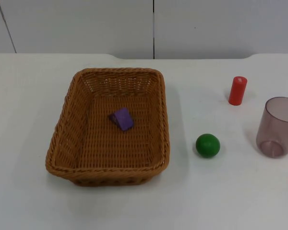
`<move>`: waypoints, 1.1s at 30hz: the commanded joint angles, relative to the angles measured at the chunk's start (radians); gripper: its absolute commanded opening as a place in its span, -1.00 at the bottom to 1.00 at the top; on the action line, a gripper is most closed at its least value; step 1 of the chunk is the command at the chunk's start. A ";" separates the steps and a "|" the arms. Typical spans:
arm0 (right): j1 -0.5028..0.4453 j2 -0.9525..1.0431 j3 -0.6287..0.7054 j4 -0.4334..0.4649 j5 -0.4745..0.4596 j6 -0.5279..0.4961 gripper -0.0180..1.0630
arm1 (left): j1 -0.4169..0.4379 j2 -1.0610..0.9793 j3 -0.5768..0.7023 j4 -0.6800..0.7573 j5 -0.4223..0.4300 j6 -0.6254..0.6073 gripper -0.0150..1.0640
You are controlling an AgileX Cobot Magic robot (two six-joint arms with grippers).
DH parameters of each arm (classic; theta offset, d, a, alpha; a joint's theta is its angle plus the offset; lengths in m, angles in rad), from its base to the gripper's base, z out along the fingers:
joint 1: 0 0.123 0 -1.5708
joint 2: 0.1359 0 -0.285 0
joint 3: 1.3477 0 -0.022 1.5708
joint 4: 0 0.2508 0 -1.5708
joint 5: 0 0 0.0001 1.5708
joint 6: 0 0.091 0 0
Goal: Pick up the basket with the left hand and place the triangular block into the basket with the right hand.
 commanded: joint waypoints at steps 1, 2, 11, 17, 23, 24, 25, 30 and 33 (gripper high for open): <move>0.001 0.000 0.041 -0.001 0.002 0.009 0.97 | -0.007 -0.002 0.037 -0.011 0.007 0.004 0.97; 0.001 0.000 0.069 -0.001 -0.005 0.009 0.97 | -0.007 -0.002 0.059 -0.011 0.010 0.004 0.97; 0.001 0.000 0.249 -0.007 -0.028 0.009 0.97 | -0.007 -0.002 0.186 -0.011 0.122 -0.049 0.97; 0.001 0.000 0.266 -0.079 -0.035 0.100 0.97 | -0.007 -0.002 0.209 0.020 0.152 -0.054 0.97; 0.001 0.000 0.266 -0.129 -0.036 0.171 0.97 | -0.007 -0.002 0.278 0.020 0.140 -0.095 0.97; 0.001 0.000 0.266 -0.132 -0.036 0.173 0.97 | -0.007 -0.002 0.291 0.020 0.117 -0.097 0.97; 0.001 0.000 0.266 -0.132 -0.036 0.173 0.97 | -0.007 -0.002 0.291 0.020 0.117 -0.097 0.97; 0.001 0.000 0.266 -0.132 -0.036 0.173 0.97 | -0.007 -0.002 0.291 0.020 0.117 -0.095 0.97; 0.001 0.000 0.266 -0.132 -0.036 0.173 0.97 | -0.007 -0.002 0.291 0.020 0.117 -0.095 0.97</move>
